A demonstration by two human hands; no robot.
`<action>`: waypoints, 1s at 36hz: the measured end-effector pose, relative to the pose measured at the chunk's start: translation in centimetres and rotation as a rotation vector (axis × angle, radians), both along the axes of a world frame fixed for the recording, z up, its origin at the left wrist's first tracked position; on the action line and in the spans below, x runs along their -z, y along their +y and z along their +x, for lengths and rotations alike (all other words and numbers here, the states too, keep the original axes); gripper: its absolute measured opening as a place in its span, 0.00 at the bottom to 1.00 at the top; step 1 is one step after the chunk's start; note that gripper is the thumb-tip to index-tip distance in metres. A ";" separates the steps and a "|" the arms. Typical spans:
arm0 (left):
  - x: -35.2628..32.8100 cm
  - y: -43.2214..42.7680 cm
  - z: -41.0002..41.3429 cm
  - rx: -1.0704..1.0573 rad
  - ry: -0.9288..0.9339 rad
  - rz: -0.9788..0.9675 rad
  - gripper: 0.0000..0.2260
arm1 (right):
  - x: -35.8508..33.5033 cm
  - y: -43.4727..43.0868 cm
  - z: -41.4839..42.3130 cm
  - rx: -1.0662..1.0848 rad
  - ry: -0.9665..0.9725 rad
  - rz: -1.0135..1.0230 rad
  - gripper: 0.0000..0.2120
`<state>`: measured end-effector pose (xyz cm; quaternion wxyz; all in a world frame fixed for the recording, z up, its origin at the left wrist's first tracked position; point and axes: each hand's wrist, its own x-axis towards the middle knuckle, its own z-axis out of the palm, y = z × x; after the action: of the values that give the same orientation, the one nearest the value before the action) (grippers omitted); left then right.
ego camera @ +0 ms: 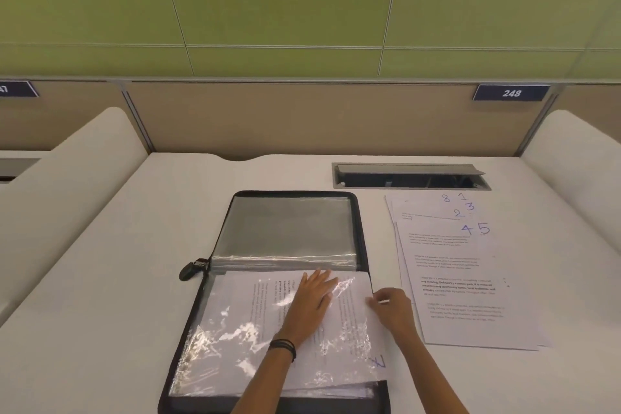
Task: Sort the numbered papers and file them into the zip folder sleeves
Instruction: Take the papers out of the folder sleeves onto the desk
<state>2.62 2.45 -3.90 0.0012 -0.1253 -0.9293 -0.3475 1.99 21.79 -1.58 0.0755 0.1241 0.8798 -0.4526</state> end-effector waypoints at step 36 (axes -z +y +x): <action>-4.8 12.8 -6.7 0.352 -0.286 -0.058 0.19 | -3.0 17.1 6.2 0.613 0.164 0.042 0.07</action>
<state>-4.05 15.26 0.89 -0.1946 -0.2349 -0.8934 -0.3299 8.16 38.85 1.42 -0.1381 0.3482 0.8137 -0.4446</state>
